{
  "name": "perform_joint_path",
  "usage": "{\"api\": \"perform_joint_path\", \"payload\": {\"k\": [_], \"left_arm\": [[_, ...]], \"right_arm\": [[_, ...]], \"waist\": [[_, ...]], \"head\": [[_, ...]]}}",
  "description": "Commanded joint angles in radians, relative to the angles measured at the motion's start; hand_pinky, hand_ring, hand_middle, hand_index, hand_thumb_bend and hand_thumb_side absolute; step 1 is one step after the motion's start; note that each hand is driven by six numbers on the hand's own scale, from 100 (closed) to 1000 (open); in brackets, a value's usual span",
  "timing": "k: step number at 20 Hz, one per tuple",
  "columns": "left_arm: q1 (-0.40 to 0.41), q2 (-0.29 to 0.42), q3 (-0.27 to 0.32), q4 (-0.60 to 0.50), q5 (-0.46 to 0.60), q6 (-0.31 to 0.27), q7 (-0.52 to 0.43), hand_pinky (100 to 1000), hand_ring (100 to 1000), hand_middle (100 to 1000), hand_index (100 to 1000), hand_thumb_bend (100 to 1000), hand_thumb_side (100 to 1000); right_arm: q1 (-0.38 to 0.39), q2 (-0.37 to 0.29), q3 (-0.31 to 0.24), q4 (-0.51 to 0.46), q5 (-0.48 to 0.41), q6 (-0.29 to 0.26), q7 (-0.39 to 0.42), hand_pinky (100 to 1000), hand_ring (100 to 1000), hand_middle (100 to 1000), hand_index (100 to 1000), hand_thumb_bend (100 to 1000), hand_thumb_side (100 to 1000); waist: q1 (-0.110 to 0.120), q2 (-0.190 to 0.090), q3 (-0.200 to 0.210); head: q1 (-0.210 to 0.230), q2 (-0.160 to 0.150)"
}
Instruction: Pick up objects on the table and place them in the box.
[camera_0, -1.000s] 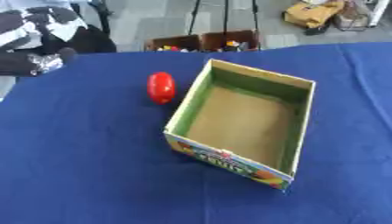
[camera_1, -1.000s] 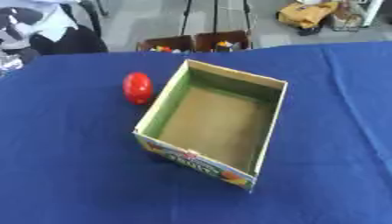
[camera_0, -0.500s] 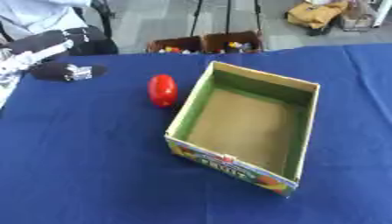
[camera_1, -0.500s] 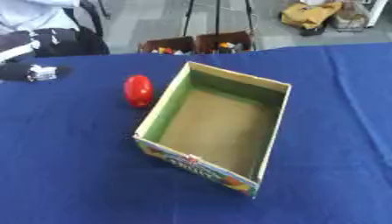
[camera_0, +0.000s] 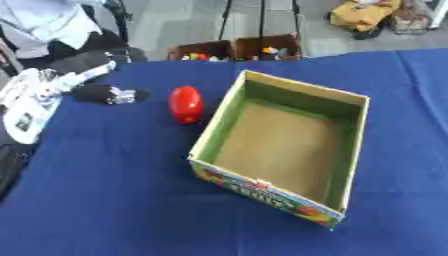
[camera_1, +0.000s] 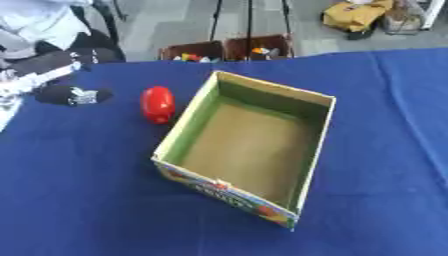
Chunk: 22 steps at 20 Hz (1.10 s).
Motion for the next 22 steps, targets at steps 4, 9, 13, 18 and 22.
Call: {"api": "perform_joint_path", "payload": {"k": [4, 9, 13, 18, 22], "left_arm": [[-0.044, -0.024, -0.012, 0.022, -0.037, 0.018, 0.008, 845, 1000, 1000, 1000, 696, 939], [-0.059, -0.045, -0.001, 0.054, -0.061, 0.026, 0.051, 768, 984, 994, 1000, 718, 894], [-0.067, -0.055, 0.005, 0.068, -0.047, 0.022, 0.091, 723, 966, 989, 1000, 727, 873], [-0.077, -0.06, 0.009, 0.094, -0.043, 0.024, 0.104, 734, 975, 987, 1000, 725, 857], [-0.082, -0.061, 0.018, 0.117, -0.052, 0.036, 0.096, 719, 966, 984, 1000, 737, 841]], "right_arm": [[-0.023, -0.003, 0.002, -0.012, -0.009, 0.003, 0.01, 756, 831, 647, 816, 100, 861], [-0.033, 0.007, 0.007, -0.012, -0.014, 0.008, 0.02, 760, 835, 645, 813, 100, 871], [-0.039, 0.012, 0.011, -0.012, -0.016, 0.012, 0.028, 763, 838, 642, 812, 100, 876], [-0.05, 0.019, 0.018, -0.012, -0.018, 0.014, 0.039, 765, 841, 641, 808, 100, 883], [-0.057, 0.024, 0.024, -0.012, -0.019, 0.015, 0.049, 768, 844, 637, 803, 100, 888]], "waist": [[0.016, 0.003, -0.012], [0.021, 0.013, -0.025], [0.027, 0.022, -0.033], [0.036, 0.037, -0.052], [0.041, 0.048, -0.063]], "head": [[0.019, -0.018], [0.03, -0.03], [0.033, -0.035], [0.043, -0.044], [0.05, -0.05]]}}
